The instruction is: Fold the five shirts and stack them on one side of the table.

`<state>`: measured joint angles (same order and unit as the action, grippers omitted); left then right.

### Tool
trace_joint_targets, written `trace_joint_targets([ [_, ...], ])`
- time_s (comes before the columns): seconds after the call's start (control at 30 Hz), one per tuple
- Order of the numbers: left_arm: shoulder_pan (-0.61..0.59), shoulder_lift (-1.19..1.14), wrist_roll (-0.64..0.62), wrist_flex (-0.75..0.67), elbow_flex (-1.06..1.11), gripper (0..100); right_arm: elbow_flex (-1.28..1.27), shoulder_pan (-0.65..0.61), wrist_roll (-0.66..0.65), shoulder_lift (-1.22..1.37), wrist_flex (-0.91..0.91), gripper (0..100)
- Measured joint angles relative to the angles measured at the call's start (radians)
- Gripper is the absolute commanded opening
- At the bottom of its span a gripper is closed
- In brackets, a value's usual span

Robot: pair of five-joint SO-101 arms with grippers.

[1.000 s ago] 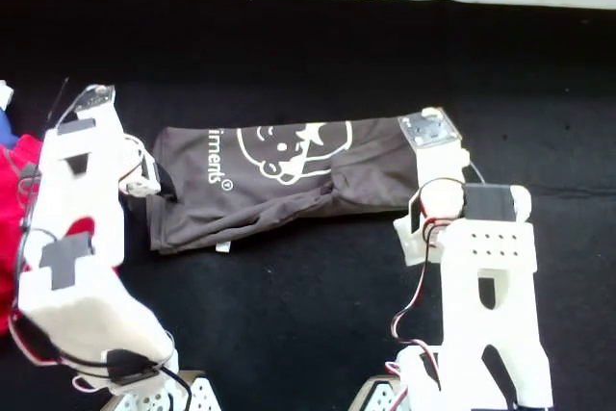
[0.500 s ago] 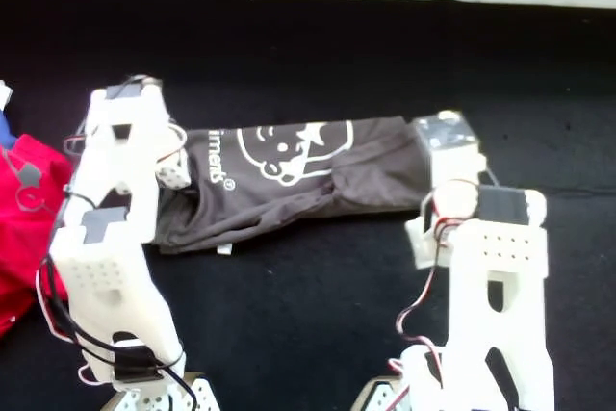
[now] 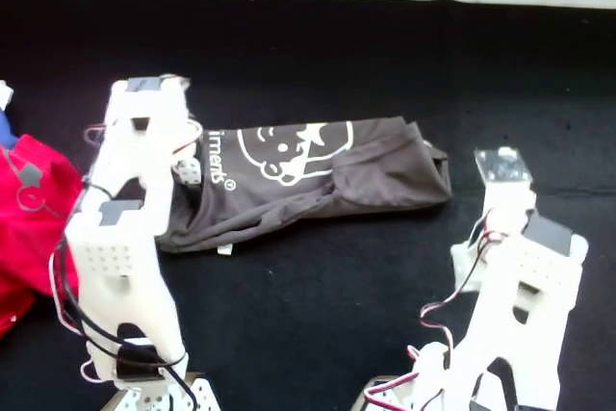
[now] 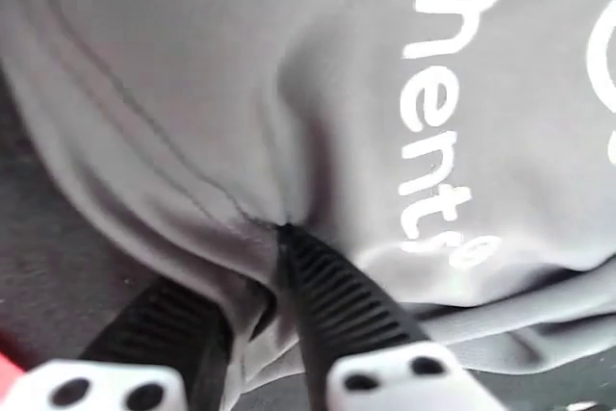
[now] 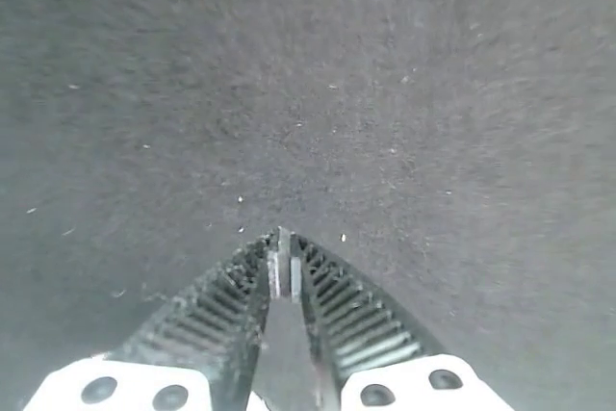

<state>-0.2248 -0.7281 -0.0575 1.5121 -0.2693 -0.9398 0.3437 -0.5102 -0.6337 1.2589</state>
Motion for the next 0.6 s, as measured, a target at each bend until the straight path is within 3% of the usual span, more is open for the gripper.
trace_joint_targets([
  [0.3,-0.282,-0.031,0.167,0.193,-0.305,1,-0.391,0.005,0.014,-0.187,-0.296,0.5],
  [0.47,-0.295,-0.029,0.187,0.233,-0.365,1,-0.605,0.005,0.104,-0.420,-0.445,0.5],
  [0.6,-0.224,0.052,0.187,0.235,-0.319,1,-0.715,0.006,0.144,-0.600,-0.494,0.5],
])
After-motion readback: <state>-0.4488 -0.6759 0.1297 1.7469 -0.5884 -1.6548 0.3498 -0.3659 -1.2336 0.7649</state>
